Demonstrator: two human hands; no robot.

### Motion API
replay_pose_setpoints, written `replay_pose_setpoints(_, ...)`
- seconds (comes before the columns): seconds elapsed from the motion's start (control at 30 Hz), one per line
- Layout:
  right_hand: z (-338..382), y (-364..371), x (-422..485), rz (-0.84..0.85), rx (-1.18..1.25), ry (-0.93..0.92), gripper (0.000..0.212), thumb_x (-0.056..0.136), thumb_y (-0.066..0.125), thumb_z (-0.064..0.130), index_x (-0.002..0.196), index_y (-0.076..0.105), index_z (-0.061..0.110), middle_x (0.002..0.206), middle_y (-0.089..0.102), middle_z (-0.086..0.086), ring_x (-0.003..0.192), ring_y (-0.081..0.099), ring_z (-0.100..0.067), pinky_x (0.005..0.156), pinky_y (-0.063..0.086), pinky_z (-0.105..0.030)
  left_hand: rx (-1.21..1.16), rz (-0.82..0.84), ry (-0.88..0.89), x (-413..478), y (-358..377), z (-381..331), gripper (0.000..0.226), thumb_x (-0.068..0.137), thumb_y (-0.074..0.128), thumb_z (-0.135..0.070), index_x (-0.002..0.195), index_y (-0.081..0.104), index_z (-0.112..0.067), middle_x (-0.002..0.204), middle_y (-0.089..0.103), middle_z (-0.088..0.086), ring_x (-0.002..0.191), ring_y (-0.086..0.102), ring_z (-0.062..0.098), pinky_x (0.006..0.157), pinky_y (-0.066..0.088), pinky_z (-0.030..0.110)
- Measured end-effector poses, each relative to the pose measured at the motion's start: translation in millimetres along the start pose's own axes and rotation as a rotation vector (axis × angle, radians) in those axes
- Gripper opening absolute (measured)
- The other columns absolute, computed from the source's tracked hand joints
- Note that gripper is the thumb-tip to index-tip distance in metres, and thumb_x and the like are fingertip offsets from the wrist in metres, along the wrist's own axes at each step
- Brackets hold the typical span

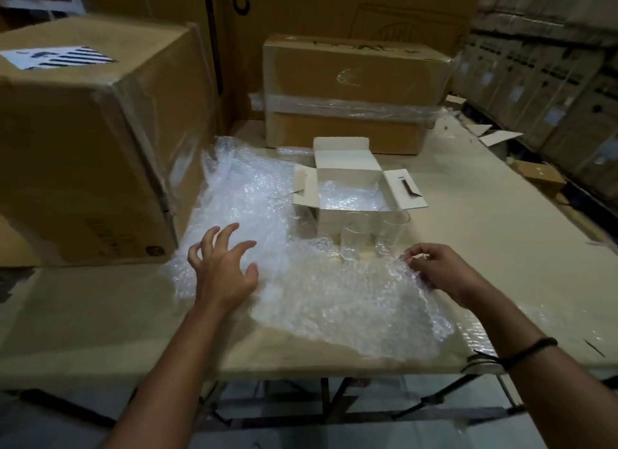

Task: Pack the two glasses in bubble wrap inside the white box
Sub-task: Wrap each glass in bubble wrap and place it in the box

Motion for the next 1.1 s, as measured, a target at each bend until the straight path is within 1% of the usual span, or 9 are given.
replay_pose_setpoints(0.23, -27.3, -26.1, 41.5, -0.101, -0.361, -0.049, 0.017, 0.093, 0.059, 0.011, 0.081, 0.068, 0.020, 0.076, 0.069, -0.007, 0.056, 0.055, -0.017, 0.051, 0.039, -0.022, -0.138, 0.011, -0.007, -43.6, 10.1, -72.1, 0.048, 0.076, 0.038, -0.034, 0.106, 0.074, -0.025, 0.137, 0.053, 0.000, 0.131, 0.033, 0.025, 0.102, 0.012, 0.041)
replay_pose_setpoints(0.3, -29.2, -25.2, 44.9, -0.120, -0.518, -0.068, 0.010, 0.091, 0.063, 0.018, 0.098, 0.070, 0.018, 0.096, 0.072, -0.010, 0.079, 0.063, -0.022, 0.065, 0.042, -0.024, -0.053, 0.090, 0.055, -54.5, 21.9, -89.3, 0.049, 0.081, 0.037, -0.045, 0.108, 0.073, -0.026, 0.139, 0.052, 0.000, 0.132, 0.033, 0.025, 0.102, 0.015, 0.044)
replay_pose_setpoints(0.37, -28.9, -27.2, 40.4, -0.183, -0.739, -0.109, 0.029, 0.091, 0.064, 0.025, 0.119, 0.065, 0.018, 0.115, 0.067, -0.012, 0.100, 0.062, -0.028, 0.079, 0.046, -0.031, 0.058, 0.201, 0.073, -60.8, 35.5, -94.9, 0.054, 0.082, 0.034, -0.058, 0.109, 0.072, -0.031, 0.145, 0.047, 0.001, 0.137, 0.028, 0.026, 0.104, 0.015, 0.047)
replay_pose_setpoints(0.47, -15.1, -21.2, 13.0, -0.385, -0.959, -0.390, 0.032, 0.088, 0.067, 0.028, 0.119, 0.066, 0.018, 0.119, 0.065, -0.011, 0.103, 0.059, -0.033, 0.085, 0.045, -0.041, 0.084, 0.215, 0.044, -63.3, 38.5, -93.2, 0.049, 0.080, 0.041, -0.058, 0.108, 0.072, -0.032, 0.147, 0.044, 0.003, 0.139, 0.025, 0.027, 0.105, 0.014, 0.050)
replay_pose_setpoints(0.57, -12.4, 10.8, -13.5, -0.184, -0.996, -0.631, 0.025, 0.091, 0.060, 0.036, 0.112, 0.069, 0.024, 0.118, 0.066, -0.003, 0.105, 0.058, -0.027, 0.088, 0.042, -0.040, -0.002, 0.030, 0.116, -63.4, 23.0, -95.8, 0.031, 0.072, 0.060, -0.025, 0.099, 0.075, -0.030, 0.141, 0.051, 0.002, 0.137, 0.032, 0.027, 0.103, 0.018, 0.049)
replay_pose_setpoints(0.63, -22.9, 24.2, -15.7, 0.011, -1.108, -0.600, 0.030, 0.094, 0.049, 0.044, 0.116, 0.065, 0.030, 0.124, 0.062, 0.003, 0.112, 0.054, -0.022, 0.092, 0.040, -0.039, -0.014, 0.013, 0.153, -61.7, 21.0, -96.1, 0.041, 0.065, 0.058, -0.012, 0.096, 0.075, -0.031, 0.141, 0.051, 0.002, 0.137, 0.032, 0.030, 0.102, 0.019, 0.051)
replay_pose_setpoints(0.8, -23.9, -2.8, -5.2, 0.016, -1.164, -0.510, 0.036, 0.097, 0.043, 0.046, 0.128, 0.056, 0.035, 0.138, 0.052, 0.007, 0.124, 0.047, -0.020, 0.100, 0.031, -0.038, 0.109, 0.244, 0.152, -61.0, 45.2, -94.2, 0.032, 0.076, 0.051, -0.033, 0.097, 0.073, -0.044, 0.151, 0.041, 0.003, 0.143, 0.019, 0.030, 0.108, 0.009, 0.052)
replay_pose_setpoints(1.0, -38.8, -35.7, 9.1, 0.199, -1.273, -0.352, 0.054, 0.092, 0.054, 0.050, 0.142, 0.039, 0.040, 0.158, 0.028, 0.003, 0.146, 0.021, -0.023, 0.117, 0.010, -0.055, 0.054, 0.172, 0.162, -56.1, 44.8, -109.7, 0.018, 0.078, 0.057, -0.037, 0.084, 0.074, -0.037, 0.146, 0.047, -0.002, 0.141, 0.027, 0.029, 0.108, 0.010, 0.046)
replay_pose_setpoints(1.1, -11.1, -23.2, -8.8, 0.055, -1.257, -0.515, 0.052, 0.090, 0.062, 0.043, 0.139, 0.046, 0.034, 0.152, 0.040, -0.001, 0.138, 0.034, -0.024, 0.114, 0.025, -0.046, -0.038, 0.142, 0.224, -57.2, 48.0, -124.8, 0.016, 0.078, 0.059, -0.031, 0.084, 0.073, -0.033, 0.128, 0.061, -0.007, 0.130, 0.045, 0.025, 0.104, 0.016, 0.041)
Point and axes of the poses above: each hand's wrist, its own x-axis towards the middle knuckle, its own y-axis out of the palm, z = x × y, the point moved 5 cm from there along x, towards the middle knuckle
